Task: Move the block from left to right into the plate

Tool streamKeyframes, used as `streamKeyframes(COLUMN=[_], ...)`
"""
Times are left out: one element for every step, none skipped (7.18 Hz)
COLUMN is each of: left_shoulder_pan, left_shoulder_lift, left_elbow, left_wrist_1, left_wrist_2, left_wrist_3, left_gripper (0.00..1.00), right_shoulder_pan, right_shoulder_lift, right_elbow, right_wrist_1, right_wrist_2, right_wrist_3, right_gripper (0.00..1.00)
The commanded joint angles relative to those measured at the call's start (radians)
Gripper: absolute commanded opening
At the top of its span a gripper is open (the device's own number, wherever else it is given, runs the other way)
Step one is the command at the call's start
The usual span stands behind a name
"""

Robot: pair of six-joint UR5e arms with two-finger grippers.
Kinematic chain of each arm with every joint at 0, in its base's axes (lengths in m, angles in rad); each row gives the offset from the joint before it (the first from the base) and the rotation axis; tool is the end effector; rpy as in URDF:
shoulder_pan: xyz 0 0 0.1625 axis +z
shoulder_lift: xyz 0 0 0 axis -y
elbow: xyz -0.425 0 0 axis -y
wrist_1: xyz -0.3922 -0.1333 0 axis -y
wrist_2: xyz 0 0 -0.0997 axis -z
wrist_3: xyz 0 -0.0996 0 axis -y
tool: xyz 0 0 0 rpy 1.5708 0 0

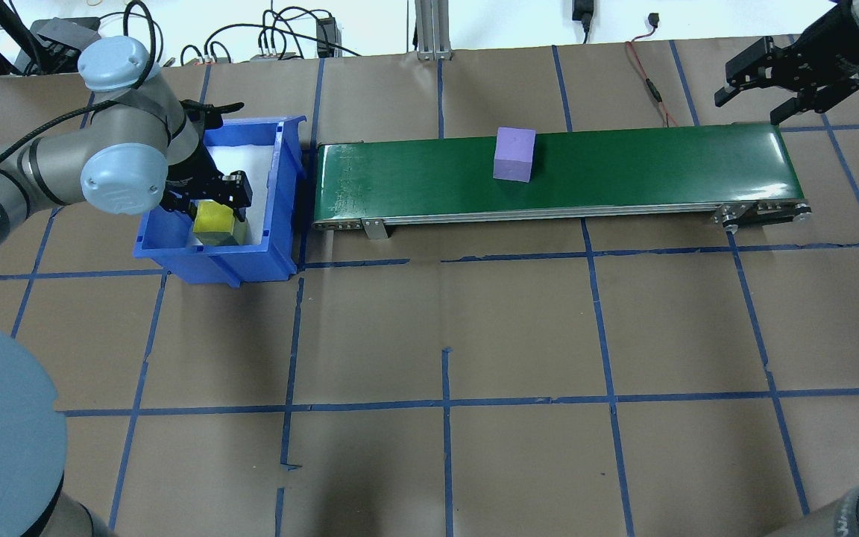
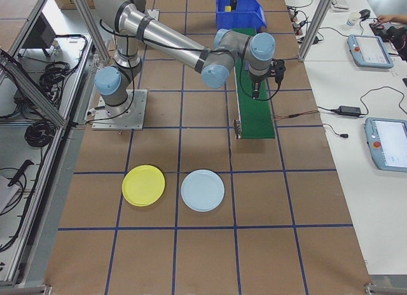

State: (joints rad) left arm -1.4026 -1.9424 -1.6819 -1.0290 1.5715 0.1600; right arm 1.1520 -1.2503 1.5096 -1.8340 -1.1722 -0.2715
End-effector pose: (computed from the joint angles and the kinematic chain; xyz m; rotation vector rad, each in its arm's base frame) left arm -0.0297 -0.6209 0.2829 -0.0129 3.1299 -0.0911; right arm -0.0922 -0.6300 0.3739 0.2021 2.7539 -0.1938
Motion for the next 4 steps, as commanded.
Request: streamKeyframes(left_shoulder_pan=[-0.013, -0.013, -0.018, -0.060], left_shoulder_lift=[0.097, 0.091, 0.105, 0.127], left_elbow=[0.027, 0.016, 0.036, 0.057], left_wrist_1=[-0.005, 0.007, -0.008, -0.011], left_wrist_2=[-0.044, -0.068, -0.070, -0.070], left_wrist_3=[0.013, 0.013, 0.010, -0.003], left_gripper=[0.63, 0.63, 0.63, 0.63], right_shoulder_pan=[0.000, 0.000, 0.000, 0.000], right_shoulder_lift=[0.030, 0.054, 0.074, 0.104], right_elbow=[0.012, 0.006, -0.011, -0.012], right_wrist_1=[-0.019, -0.055, -0.107, -0.129], right_wrist_2=[0.014, 0.016, 0.017, 0.020], right_wrist_3=[0.003, 0.003, 0.011, 0.012], right_gripper=[1.00, 1.00, 1.00, 1.00])
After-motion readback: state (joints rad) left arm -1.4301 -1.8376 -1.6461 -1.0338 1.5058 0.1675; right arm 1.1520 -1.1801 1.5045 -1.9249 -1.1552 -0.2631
